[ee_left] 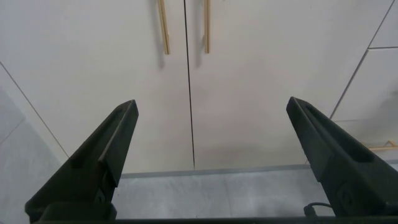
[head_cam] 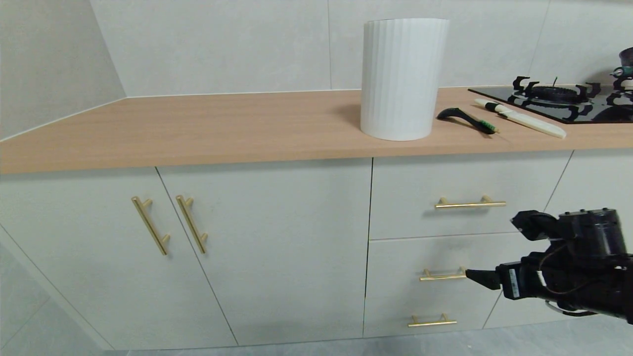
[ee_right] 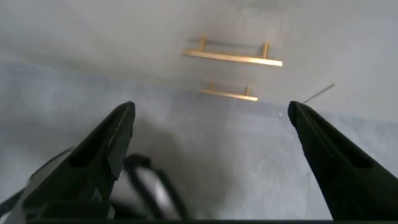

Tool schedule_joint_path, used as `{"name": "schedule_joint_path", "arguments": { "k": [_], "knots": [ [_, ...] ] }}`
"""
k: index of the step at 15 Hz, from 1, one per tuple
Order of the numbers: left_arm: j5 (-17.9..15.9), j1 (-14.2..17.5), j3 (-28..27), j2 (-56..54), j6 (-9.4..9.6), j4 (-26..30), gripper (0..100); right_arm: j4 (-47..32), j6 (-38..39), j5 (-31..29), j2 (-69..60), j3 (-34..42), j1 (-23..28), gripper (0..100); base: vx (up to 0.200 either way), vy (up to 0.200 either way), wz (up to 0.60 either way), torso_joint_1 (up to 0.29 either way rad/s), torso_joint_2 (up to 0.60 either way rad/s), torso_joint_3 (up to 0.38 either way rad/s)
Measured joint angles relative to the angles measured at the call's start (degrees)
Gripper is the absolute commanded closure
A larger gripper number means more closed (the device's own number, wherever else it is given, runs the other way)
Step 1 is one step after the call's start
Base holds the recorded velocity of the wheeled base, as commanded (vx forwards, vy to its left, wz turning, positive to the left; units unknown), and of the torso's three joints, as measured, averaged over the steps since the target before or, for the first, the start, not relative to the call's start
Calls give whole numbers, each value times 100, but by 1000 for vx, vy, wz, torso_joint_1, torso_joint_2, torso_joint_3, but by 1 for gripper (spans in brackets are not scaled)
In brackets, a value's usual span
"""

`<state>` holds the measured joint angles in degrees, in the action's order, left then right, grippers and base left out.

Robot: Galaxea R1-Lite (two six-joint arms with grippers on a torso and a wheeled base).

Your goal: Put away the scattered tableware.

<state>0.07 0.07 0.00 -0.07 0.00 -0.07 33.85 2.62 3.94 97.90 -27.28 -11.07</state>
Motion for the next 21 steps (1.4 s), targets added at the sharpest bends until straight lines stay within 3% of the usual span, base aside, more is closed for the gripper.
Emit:
{"name": "schedule_joint_path", "arguments": {
  "k": [9, 21],
  "knots": [
    [0, 2, 0, 0, 0, 0, 0, 2502, -9, -581, 2773, -499, 197, 0, 0, 0, 0, 0, 0, 0],
    [0, 2, 0, 0, 0, 0, 0, 3296, 27, -1063, 4019, -1111, 149, 0, 0, 0, 0, 0, 0, 0]
  ]
}}
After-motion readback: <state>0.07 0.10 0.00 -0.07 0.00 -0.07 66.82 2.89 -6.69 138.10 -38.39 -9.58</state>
